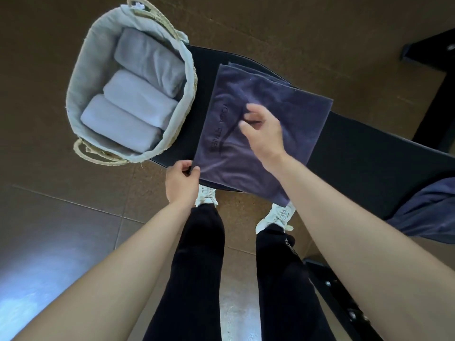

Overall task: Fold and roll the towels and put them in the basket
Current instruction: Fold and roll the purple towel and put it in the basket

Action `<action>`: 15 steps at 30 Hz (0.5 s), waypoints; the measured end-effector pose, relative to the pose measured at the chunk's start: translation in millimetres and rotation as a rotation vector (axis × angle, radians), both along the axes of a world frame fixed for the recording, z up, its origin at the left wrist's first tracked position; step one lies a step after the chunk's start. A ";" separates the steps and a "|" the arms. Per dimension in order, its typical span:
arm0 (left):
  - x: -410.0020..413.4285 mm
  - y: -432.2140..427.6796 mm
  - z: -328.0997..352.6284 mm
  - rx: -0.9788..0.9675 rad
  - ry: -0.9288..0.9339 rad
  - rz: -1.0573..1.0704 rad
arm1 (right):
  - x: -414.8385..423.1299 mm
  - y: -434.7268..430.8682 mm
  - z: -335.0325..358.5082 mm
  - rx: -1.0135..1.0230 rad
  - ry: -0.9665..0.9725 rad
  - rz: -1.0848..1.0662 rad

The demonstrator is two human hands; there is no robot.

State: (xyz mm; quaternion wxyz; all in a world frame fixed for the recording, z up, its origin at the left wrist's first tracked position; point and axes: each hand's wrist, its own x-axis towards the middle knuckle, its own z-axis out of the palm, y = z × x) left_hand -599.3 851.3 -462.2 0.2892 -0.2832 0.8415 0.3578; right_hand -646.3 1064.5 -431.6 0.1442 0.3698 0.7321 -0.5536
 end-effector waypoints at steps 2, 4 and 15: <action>-0.4 2.6 1.9 -0.026 0.032 -0.093 | 35.5 15.6 -8.8 0.188 -0.069 -0.078; -1.9 6.2 2.7 -0.053 0.071 -0.132 | 73.2 29.7 -15.8 0.413 -0.182 -0.158; -8.1 21.9 -5.8 -0.208 0.029 -0.332 | 156.4 52.2 -31.7 0.287 -0.529 -0.267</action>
